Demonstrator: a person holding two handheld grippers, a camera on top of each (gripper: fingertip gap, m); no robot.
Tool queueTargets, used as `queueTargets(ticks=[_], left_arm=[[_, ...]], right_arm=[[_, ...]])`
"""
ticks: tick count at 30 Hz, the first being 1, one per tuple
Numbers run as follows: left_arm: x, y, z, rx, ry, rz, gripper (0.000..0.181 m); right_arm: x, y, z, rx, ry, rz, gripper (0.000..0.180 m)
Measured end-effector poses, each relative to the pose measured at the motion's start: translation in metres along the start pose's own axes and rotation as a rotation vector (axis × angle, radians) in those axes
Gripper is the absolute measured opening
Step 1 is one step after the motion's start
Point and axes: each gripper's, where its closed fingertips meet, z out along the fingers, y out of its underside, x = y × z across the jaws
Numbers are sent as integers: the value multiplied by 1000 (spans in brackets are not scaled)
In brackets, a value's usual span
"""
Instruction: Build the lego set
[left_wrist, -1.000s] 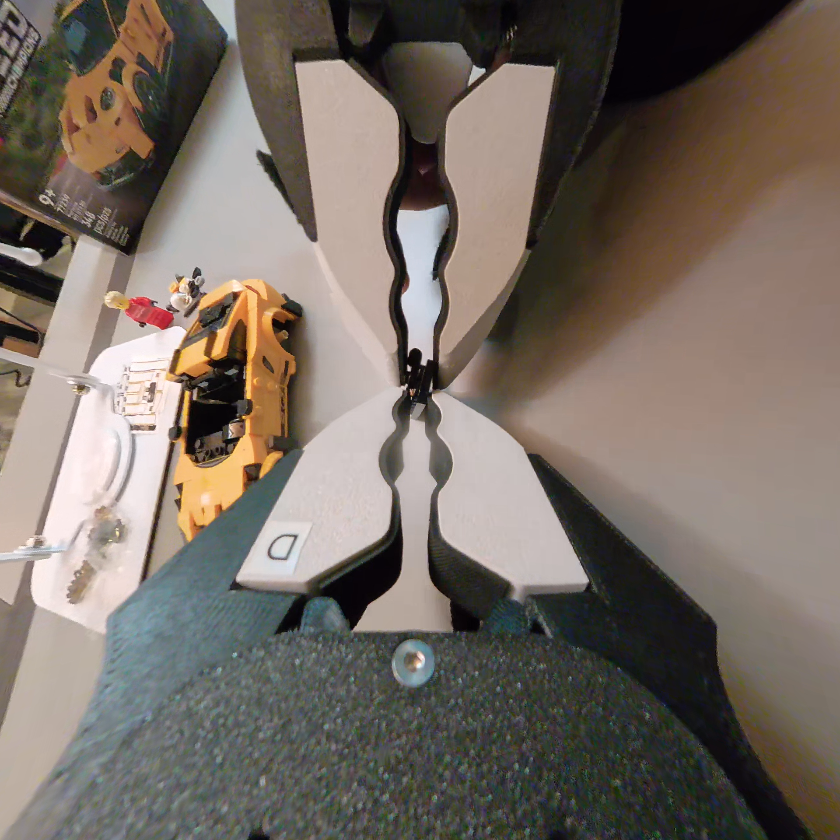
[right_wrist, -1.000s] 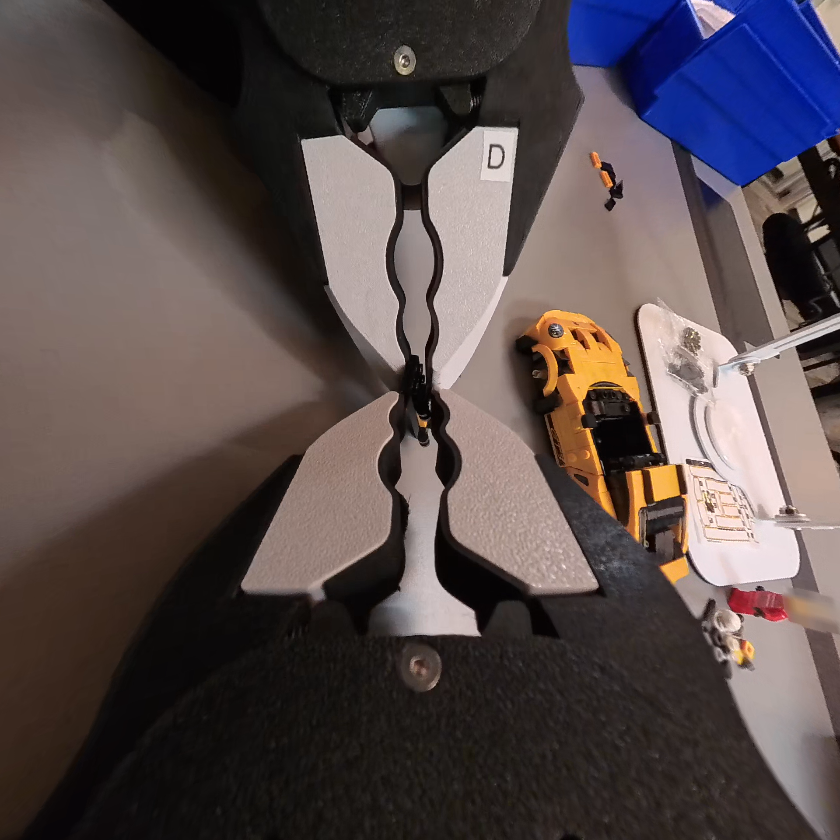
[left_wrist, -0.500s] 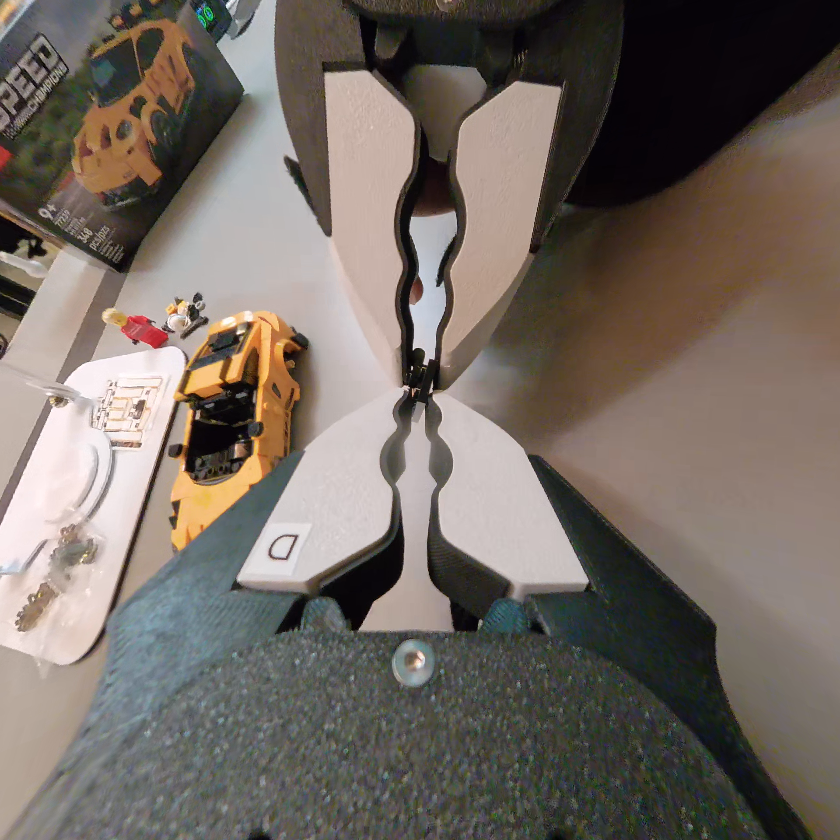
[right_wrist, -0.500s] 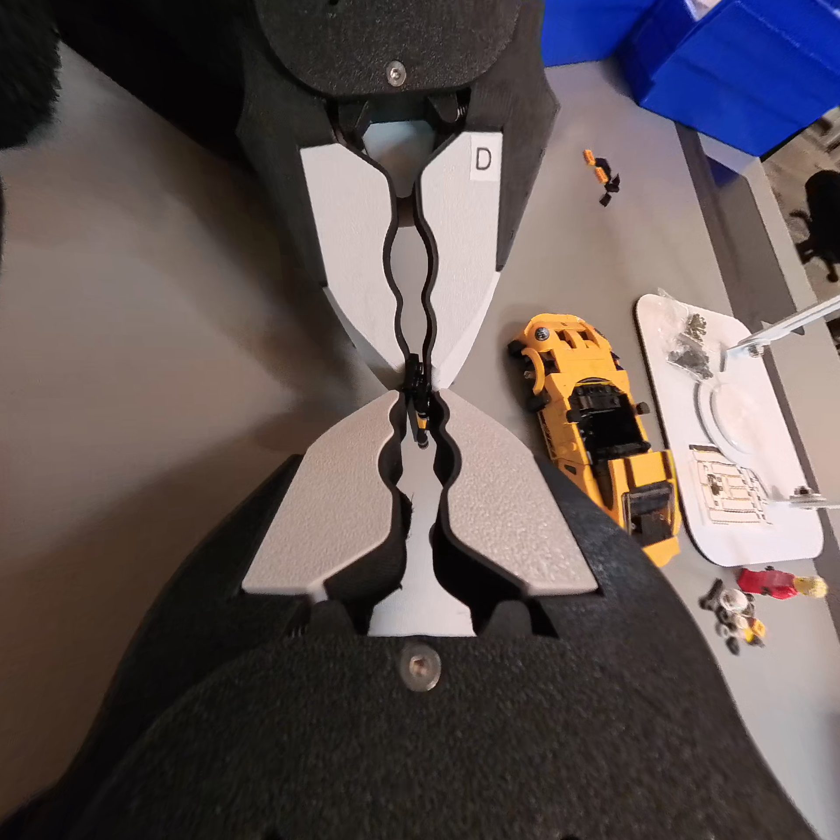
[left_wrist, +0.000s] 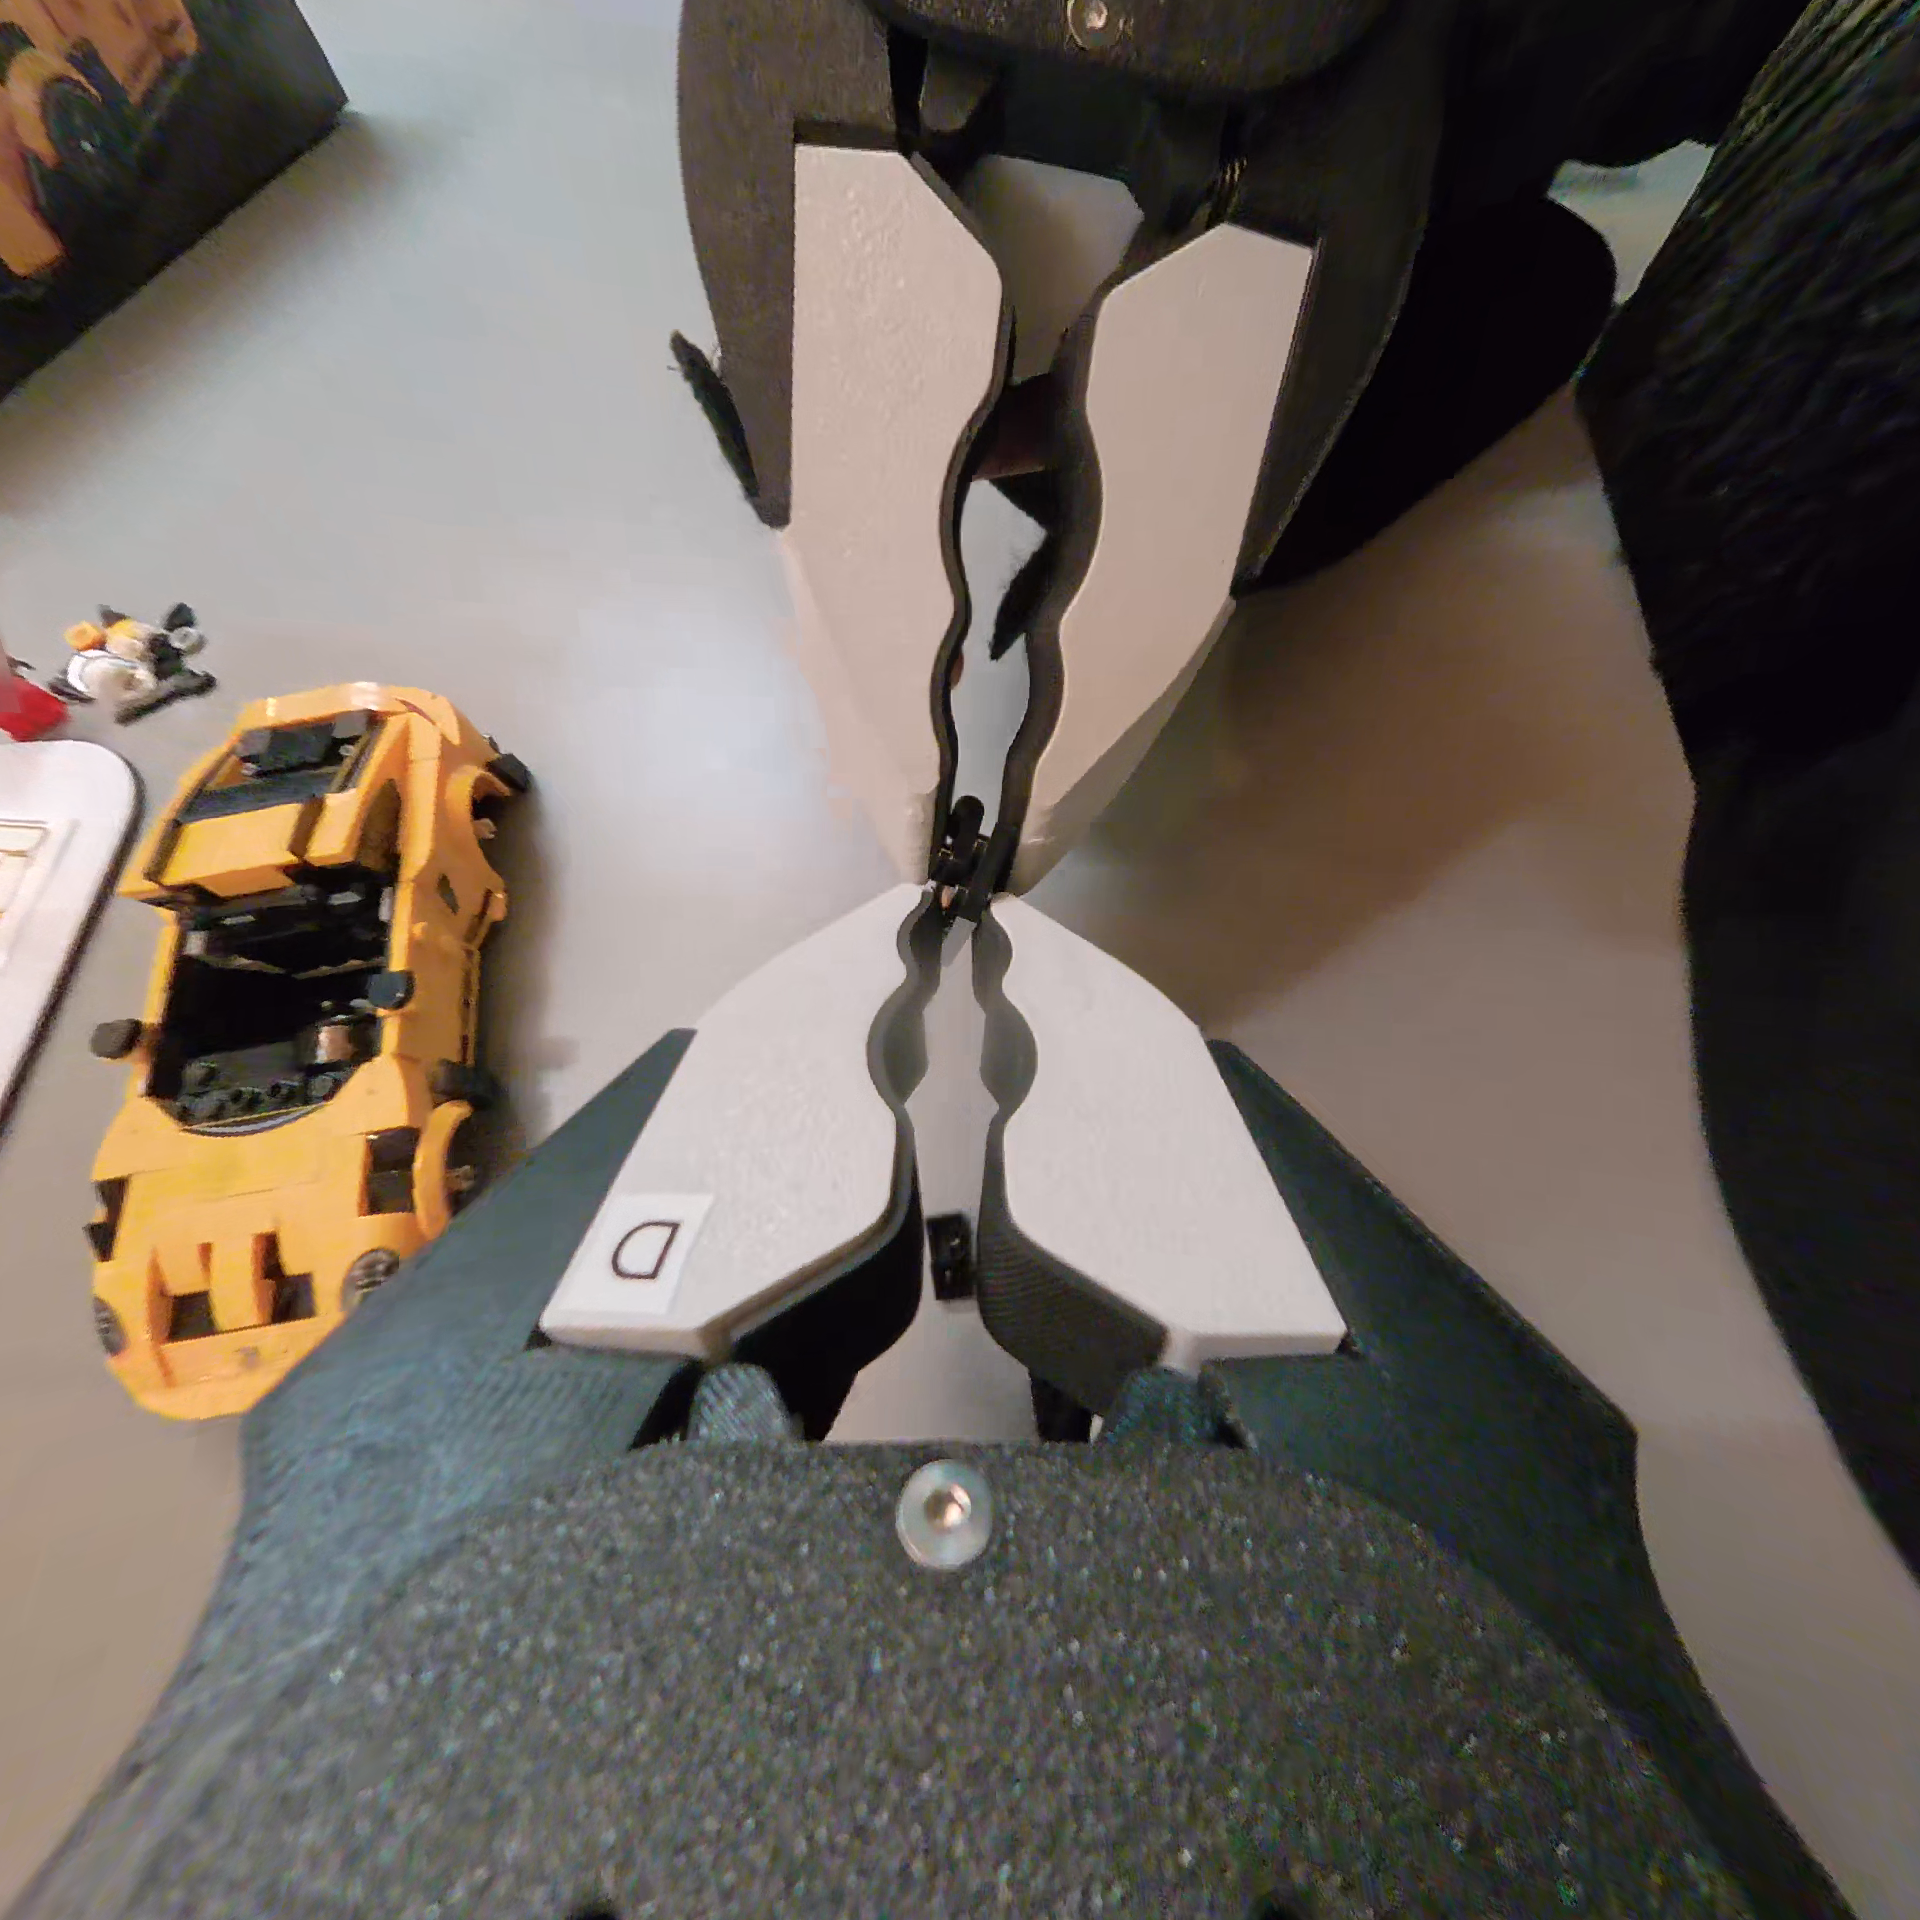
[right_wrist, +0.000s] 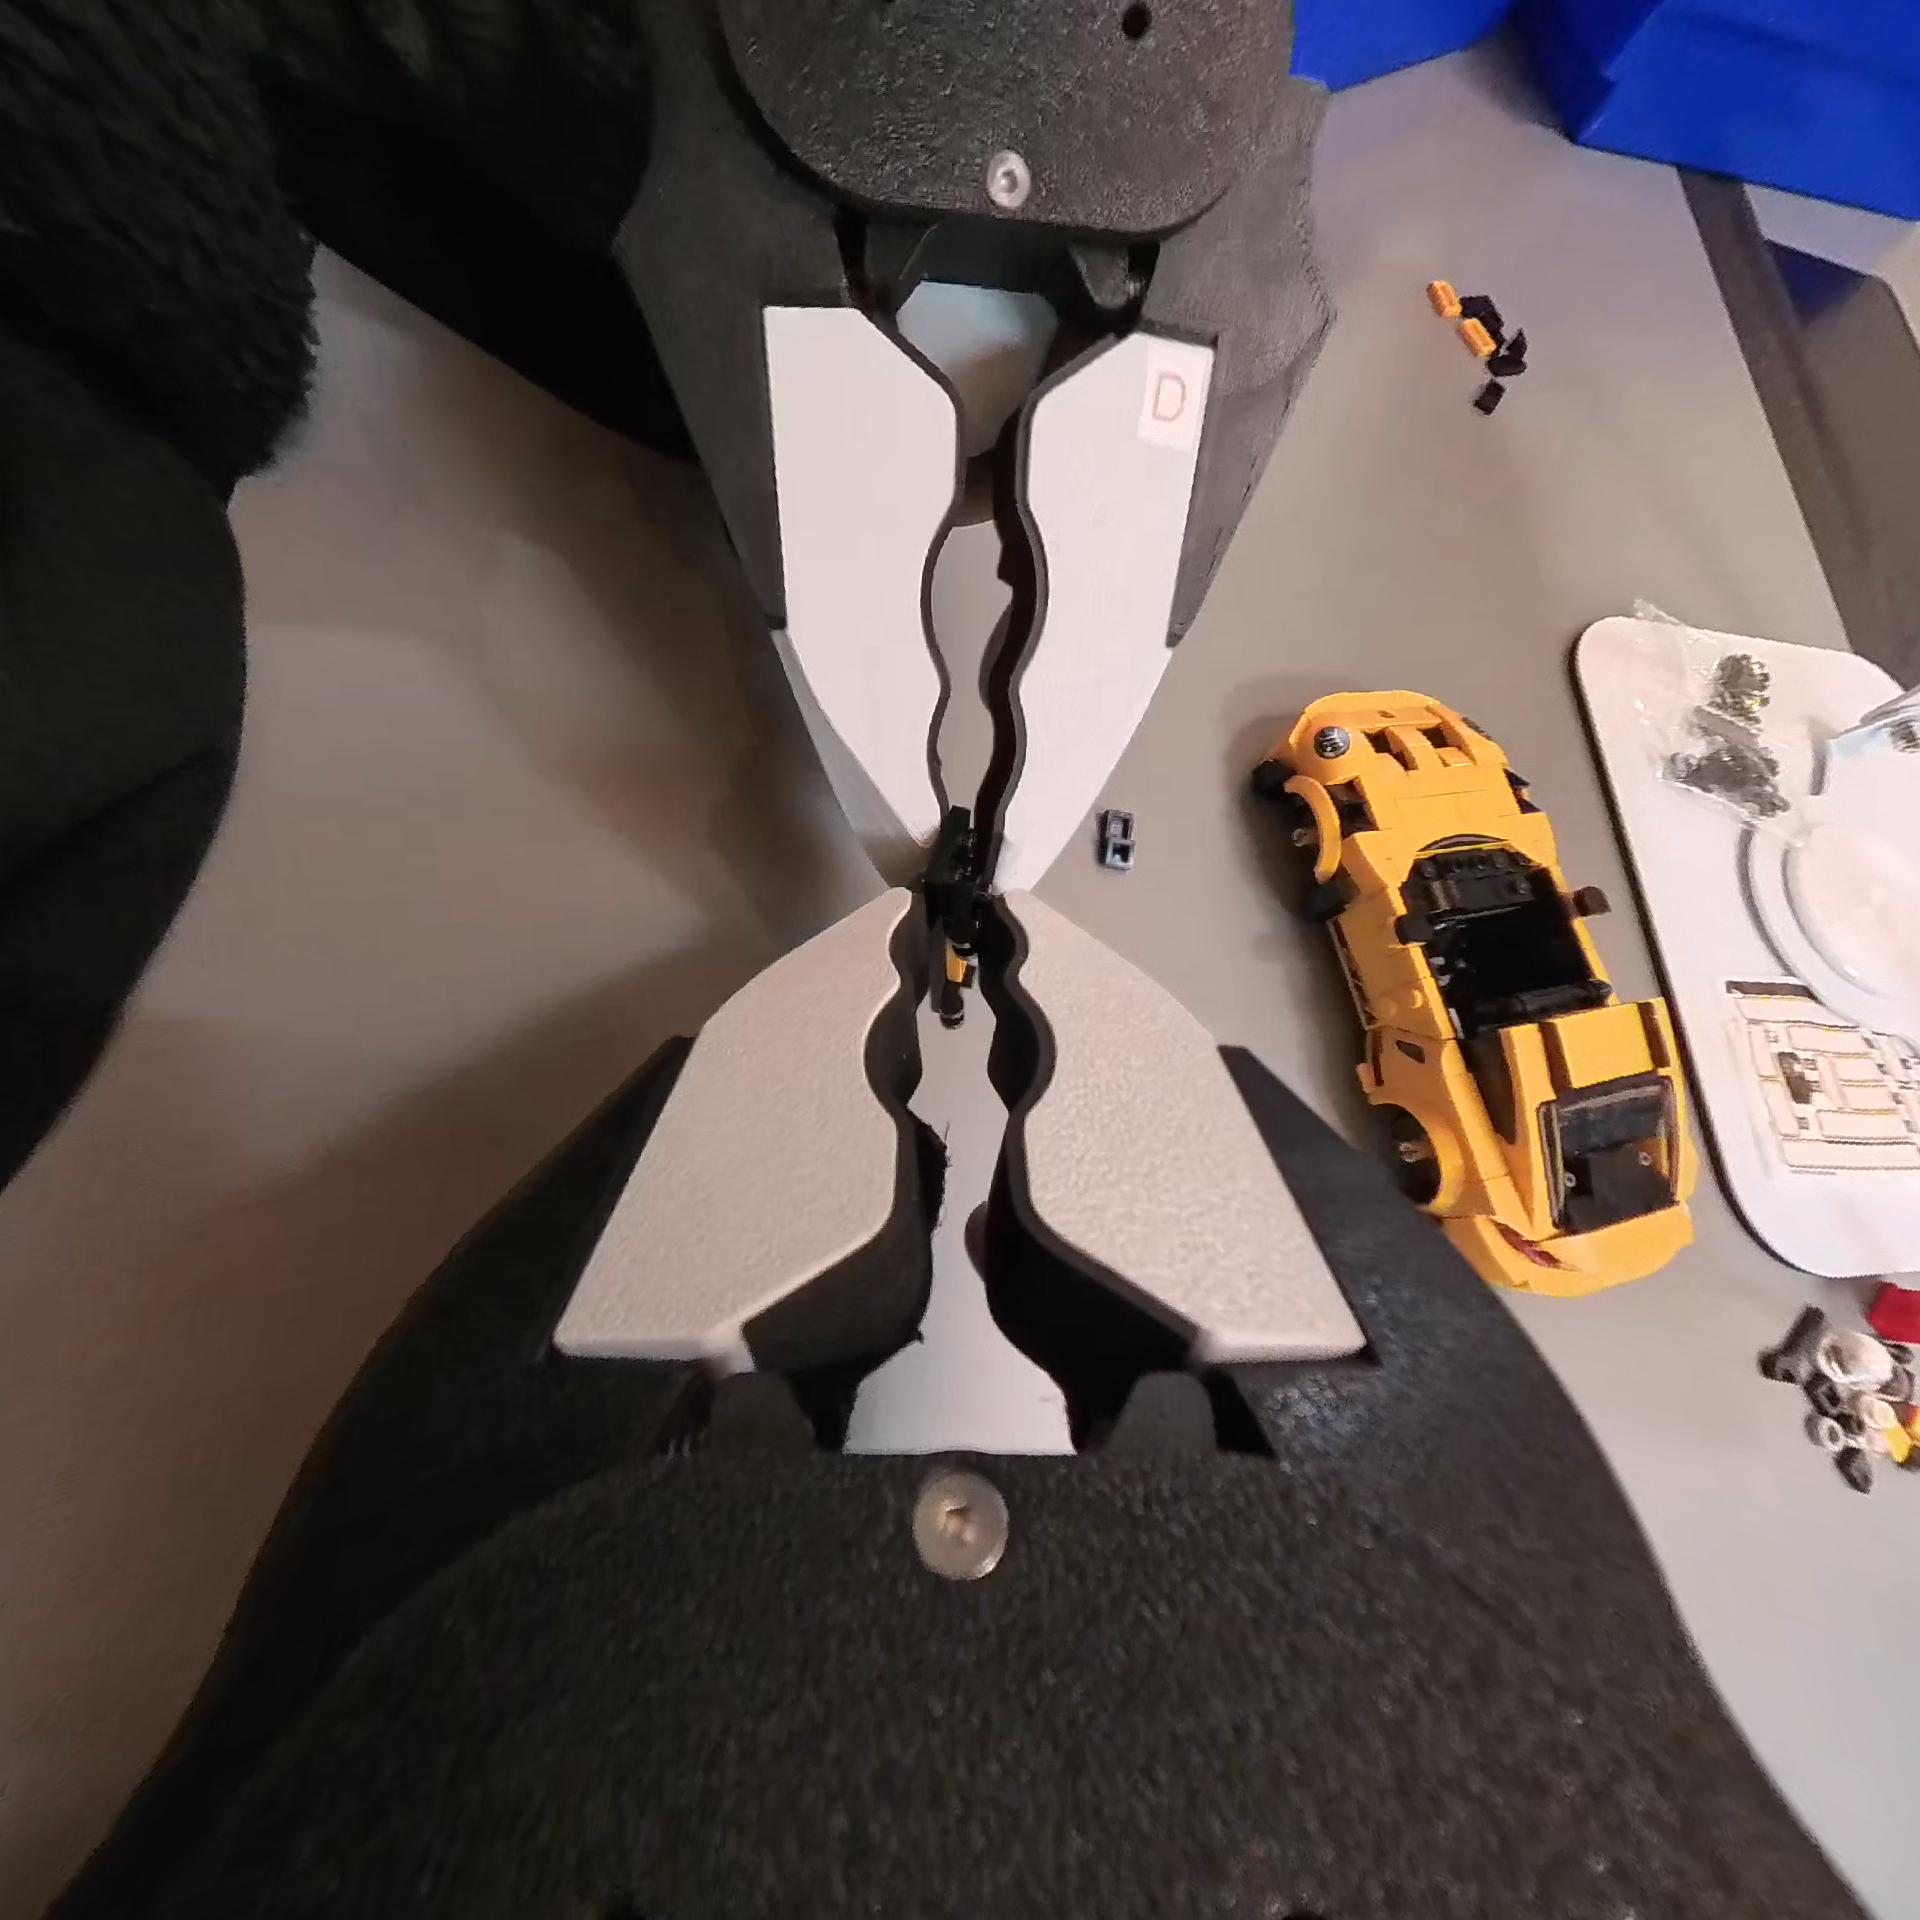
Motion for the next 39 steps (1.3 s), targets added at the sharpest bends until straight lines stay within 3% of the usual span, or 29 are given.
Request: queueTargets(ticks=[4, 15, 21, 28, 39], left_arm=[[0, -5, -3, 35, 50, -89, 6], [1, -4, -2, 6, 34, -93, 5], [1, -6, -4, -65, -144, 164, 5], [-6, -17, -13, -57, -312, 329, 5], [-4, -19, -14, -76, -332, 409, 5]], right_arm=[[1, -5, -4, 65, -1, 42, 10], [2, -4, -4, 50, 69, 7, 9], [-1, -6, -7, 6, 100, -47, 9], [5, -16, -14, 66, 183, -60, 9], [1, -17, -14, 117, 173, -68, 11]])
